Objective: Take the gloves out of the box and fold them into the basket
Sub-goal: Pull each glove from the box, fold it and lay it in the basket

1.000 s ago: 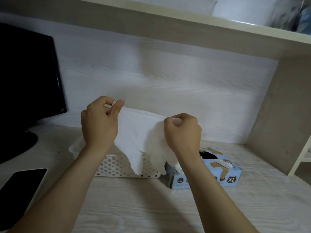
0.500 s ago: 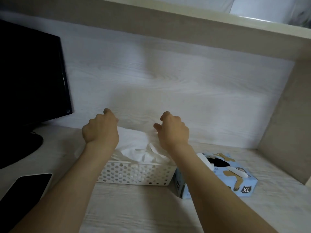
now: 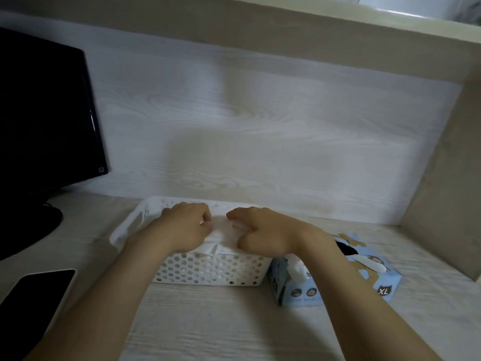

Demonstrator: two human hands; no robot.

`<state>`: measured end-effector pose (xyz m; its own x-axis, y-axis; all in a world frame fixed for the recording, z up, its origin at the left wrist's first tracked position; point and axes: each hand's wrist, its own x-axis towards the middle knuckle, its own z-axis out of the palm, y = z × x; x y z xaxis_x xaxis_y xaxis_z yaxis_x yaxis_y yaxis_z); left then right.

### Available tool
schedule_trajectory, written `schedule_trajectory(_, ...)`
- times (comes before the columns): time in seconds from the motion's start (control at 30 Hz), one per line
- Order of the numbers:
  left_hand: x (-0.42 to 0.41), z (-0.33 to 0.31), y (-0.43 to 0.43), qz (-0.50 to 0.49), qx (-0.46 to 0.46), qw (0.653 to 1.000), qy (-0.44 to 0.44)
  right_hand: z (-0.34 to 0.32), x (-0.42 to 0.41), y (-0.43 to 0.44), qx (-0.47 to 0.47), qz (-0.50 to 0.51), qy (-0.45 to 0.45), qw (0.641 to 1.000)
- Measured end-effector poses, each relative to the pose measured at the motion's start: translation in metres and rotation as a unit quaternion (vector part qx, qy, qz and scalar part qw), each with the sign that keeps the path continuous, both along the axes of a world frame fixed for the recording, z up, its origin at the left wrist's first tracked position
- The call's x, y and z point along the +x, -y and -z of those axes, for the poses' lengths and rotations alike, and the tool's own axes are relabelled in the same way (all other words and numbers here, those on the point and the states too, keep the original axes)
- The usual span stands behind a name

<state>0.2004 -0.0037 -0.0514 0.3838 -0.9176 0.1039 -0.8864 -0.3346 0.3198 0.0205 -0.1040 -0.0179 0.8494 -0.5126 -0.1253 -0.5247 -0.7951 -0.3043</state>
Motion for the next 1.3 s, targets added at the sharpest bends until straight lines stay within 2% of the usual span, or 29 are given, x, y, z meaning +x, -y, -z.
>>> schedule_trajectory(0.1,0.001,0.001,0.001,-0.014,0.017,1.000,-0.018,0.009,-0.002,0.007,0.039,0.001,0.012,0.999)
schedule_trajectory(0.2,-0.003,0.002,-0.002,-0.028,-0.032,0.999,-0.017,0.017,-0.005,0.005,0.014,-0.001,0.069,0.998)
schedule_trajectory(0.27,-0.010,0.001,-0.004,-0.055,-0.102,0.991,0.067,0.023,-0.011,0.003,-0.035,0.008,0.174,0.984)
schedule_trajectory(0.33,-0.024,0.000,-0.004,-0.062,-0.206,0.968,0.126,0.029,-0.023,0.009,-0.088,0.022,0.280,0.956)
schedule_trajectory(0.43,-0.056,0.000,-0.004,0.014,-0.321,0.941,0.108,0.032,-0.049,0.022,-0.068,0.047,0.366,0.927)
schedule_trajectory(0.53,-0.081,0.006,-0.001,0.091,-0.339,0.926,0.140,0.032,-0.078,0.034,0.011,0.053,0.342,0.938)
schedule_trajectory(0.63,-0.093,0.016,0.005,0.139,-0.331,0.919,0.162,0.033,-0.104,0.044,0.043,0.051,0.297,0.953)
schedule_trajectory(0.77,-0.101,0.027,0.010,0.133,-0.308,0.929,0.156,0.035,-0.124,0.047,0.096,0.041,0.255,0.961)
schedule_trajectory(0.87,-0.102,0.029,0.009,0.119,-0.306,0.930,0.168,0.048,-0.119,0.049,0.072,0.048,0.272,0.958)
schedule_trajectory(0.93,-0.103,0.029,0.009,0.112,-0.302,0.931,0.174,0.054,-0.116,0.052,0.065,0.068,0.324,0.942)
schedule_trajectory(1.07,-0.106,0.028,0.008,0.095,-0.297,0.934,0.175,0.053,-0.111,0.048,0.073,0.091,0.471,0.874)
schedule_trajectory(1.2,-0.105,0.027,0.008,0.083,-0.276,0.951,0.112,0.049,-0.103,0.036,0.054,0.106,0.538,0.834)
schedule_trajectory(1.3,-0.108,0.024,0.008,0.099,-0.294,0.947,0.079,0.046,-0.099,0.029,0.075,0.101,0.589,0.799)
